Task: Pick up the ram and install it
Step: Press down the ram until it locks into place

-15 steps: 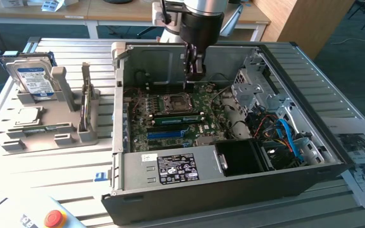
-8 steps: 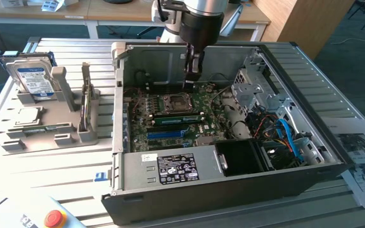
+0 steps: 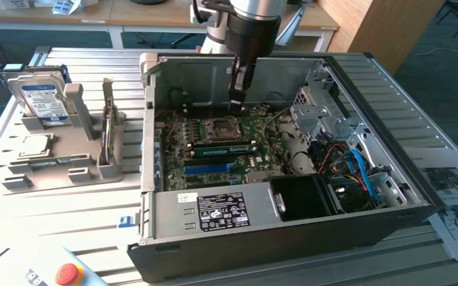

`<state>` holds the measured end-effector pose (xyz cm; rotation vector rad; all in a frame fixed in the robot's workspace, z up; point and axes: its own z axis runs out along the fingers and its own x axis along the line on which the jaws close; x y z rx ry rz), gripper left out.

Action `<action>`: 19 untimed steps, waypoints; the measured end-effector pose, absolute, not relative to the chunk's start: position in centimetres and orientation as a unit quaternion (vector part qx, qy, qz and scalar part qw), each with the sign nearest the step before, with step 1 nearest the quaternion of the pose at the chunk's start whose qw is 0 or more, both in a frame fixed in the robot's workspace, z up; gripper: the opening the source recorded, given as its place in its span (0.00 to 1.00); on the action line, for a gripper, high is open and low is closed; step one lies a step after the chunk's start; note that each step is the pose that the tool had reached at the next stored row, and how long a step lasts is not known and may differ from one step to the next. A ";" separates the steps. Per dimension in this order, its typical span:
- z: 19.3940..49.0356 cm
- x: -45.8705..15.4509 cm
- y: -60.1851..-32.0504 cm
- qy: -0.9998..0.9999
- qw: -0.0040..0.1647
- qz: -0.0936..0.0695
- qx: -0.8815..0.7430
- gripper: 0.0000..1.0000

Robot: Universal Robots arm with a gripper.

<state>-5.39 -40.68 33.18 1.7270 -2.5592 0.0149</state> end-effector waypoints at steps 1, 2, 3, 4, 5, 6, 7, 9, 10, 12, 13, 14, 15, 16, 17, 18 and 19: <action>33.2 -5.4 -40.7 -0.834 0.027 0.005 0.552 0.10; 33.2 -5.4 -40.7 -0.839 0.027 0.004 0.544 0.10; 33.2 -5.4 -40.7 -0.844 0.027 0.004 0.536 0.10; 33.2 -5.4 -40.7 -0.848 0.027 0.004 0.528 0.10; 33.2 -5.4 -40.7 -0.853 0.027 0.004 0.521 0.10; 33.2 -5.4 -40.7 -0.858 0.027 0.003 0.513 0.10; 33.2 -5.4 -40.7 -0.862 0.027 0.003 0.505 0.10; 33.1 -5.4 -40.7 -0.872 0.027 0.003 0.489 0.10; 33.1 -5.4 -40.7 -0.876 0.027 0.002 0.482 0.10; 33.1 -5.4 -40.7 -0.885 0.027 0.002 0.465 0.10; 33.1 -5.4 -40.7 -0.889 0.027 0.002 0.458 0.10; 33.1 -5.4 -40.7 -0.893 0.027 0.001 0.450 0.10; 33.1 -5.4 -40.7 -0.897 0.028 0.001 0.442 0.10; 33.1 -5.4 -40.7 -0.901 0.028 0.001 0.433 0.10; 33.1 -5.4 -40.7 -0.907 0.028 0.000 0.420 0.10; 33.0 -5.4 -40.7 -0.911 0.028 0.000 0.412 0.10; 33.0 -5.4 -40.7 -0.915 0.027 0.000 0.403 0.10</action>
